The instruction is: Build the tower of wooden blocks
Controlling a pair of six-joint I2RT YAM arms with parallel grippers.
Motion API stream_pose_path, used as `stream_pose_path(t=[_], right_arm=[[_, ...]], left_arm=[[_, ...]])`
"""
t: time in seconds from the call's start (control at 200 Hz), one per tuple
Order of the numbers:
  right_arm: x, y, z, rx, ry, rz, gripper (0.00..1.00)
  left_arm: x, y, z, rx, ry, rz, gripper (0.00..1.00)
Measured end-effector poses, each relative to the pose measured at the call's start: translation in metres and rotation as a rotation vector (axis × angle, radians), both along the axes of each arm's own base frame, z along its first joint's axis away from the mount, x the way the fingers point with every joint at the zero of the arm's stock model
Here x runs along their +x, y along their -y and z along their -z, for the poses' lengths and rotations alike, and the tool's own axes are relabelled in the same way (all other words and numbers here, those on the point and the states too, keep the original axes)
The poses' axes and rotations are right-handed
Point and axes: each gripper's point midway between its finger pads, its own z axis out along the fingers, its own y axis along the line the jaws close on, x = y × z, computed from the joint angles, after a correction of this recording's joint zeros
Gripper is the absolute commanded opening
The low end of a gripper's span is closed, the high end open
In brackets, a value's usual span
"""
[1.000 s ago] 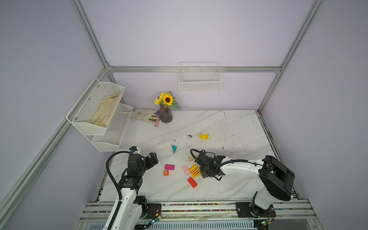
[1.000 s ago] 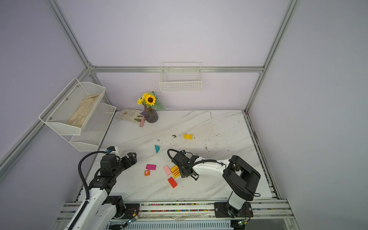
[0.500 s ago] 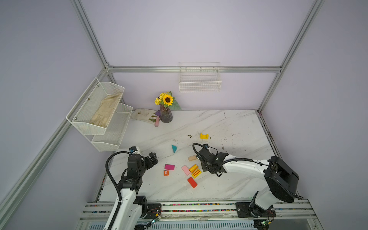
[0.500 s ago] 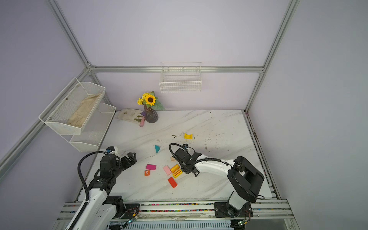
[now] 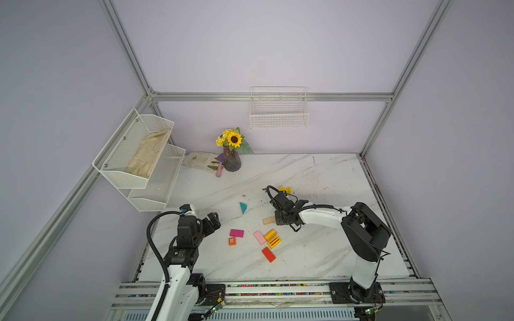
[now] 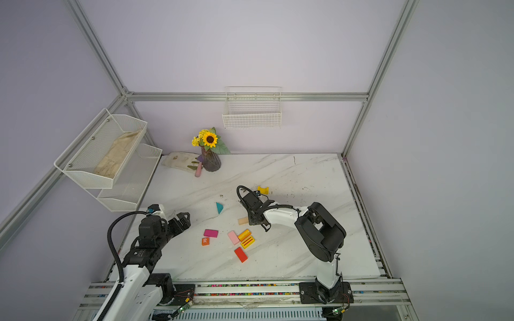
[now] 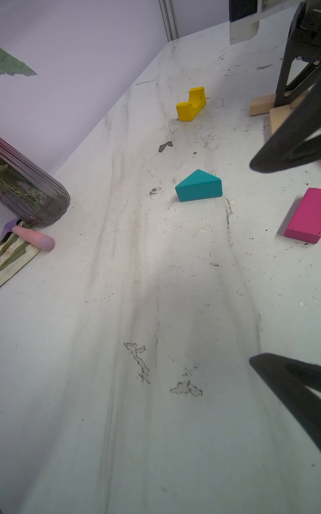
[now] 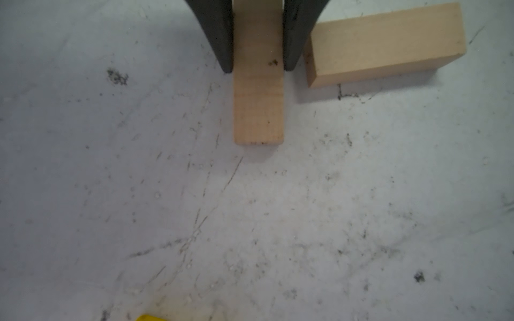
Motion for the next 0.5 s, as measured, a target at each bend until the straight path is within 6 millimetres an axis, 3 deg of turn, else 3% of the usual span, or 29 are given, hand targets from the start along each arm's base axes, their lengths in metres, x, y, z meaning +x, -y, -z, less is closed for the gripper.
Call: stream_pose_path(t=[0.06,0.16,0.5], right_arm=[[0.0,0.0,0.0,-0.002,-0.001,-0.002,0.39],[-0.002,0.003,0.004,-0.011,-0.005,-0.005,0.47],[-0.033,0.026,0.005,-0.028,-0.004,0.009,0.51]], left_arm=[[0.0,0.0,0.0,-0.001,0.0,0.002,1.0],[0.0,0.001,0.0,-0.003,0.0,0.005,1.0],[0.0,0.001,-0.001,-0.004,0.005,0.006,1.0]])
